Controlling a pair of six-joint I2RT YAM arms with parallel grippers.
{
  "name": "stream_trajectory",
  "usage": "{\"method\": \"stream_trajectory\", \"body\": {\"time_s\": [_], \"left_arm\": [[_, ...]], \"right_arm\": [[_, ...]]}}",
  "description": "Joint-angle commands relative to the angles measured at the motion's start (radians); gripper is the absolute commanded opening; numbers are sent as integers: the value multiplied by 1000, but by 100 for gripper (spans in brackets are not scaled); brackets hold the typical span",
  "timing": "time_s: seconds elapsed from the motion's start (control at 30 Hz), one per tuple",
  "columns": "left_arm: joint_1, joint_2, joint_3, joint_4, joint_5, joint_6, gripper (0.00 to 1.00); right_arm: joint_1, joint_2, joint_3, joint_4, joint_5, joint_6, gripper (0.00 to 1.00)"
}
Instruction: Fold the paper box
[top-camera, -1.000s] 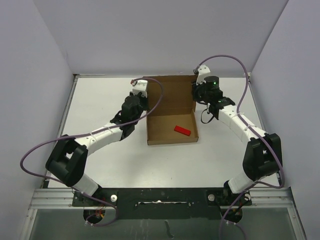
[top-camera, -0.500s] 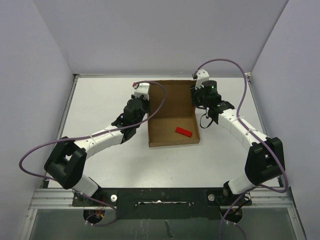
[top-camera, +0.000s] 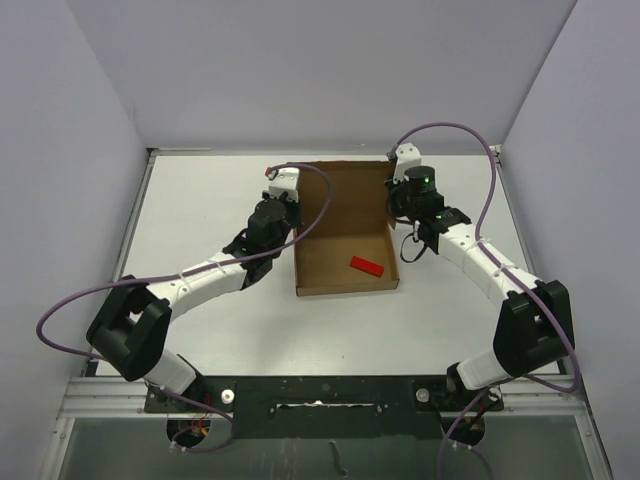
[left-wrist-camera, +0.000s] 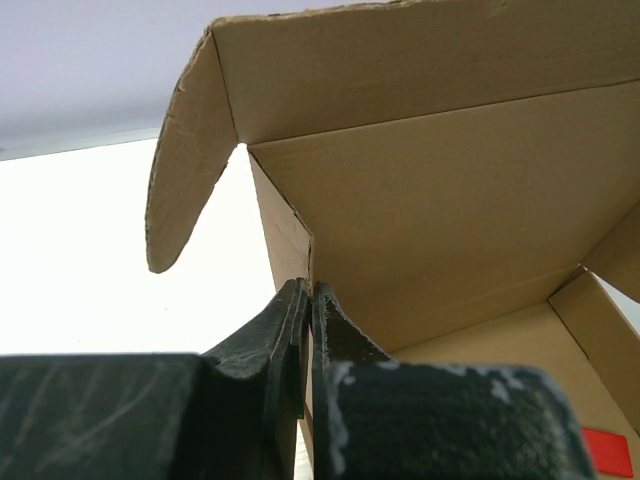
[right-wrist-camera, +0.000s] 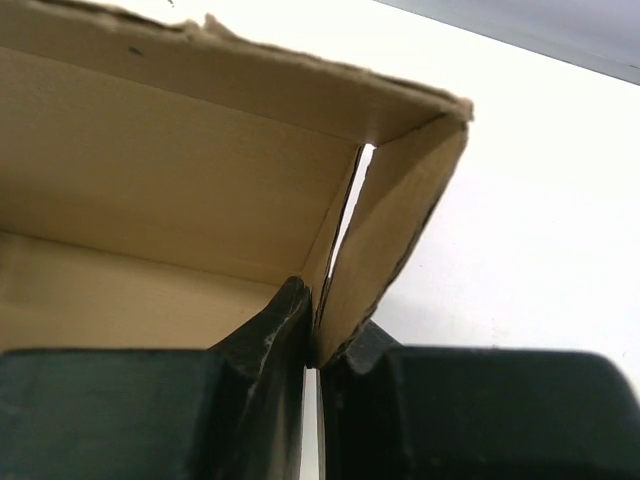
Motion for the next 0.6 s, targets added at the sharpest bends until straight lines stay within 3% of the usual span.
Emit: {"method": "stream_trajectory", "body": {"time_s": [0.0,0.57], "left_arm": [[-21,-20,63,62,85,9,0],[117,158,252,2,284,-14,0]], "right_arm": [[18,-8,59,59,-58,-16,1],[-33,205,275,174,-129,-95,3]]}}
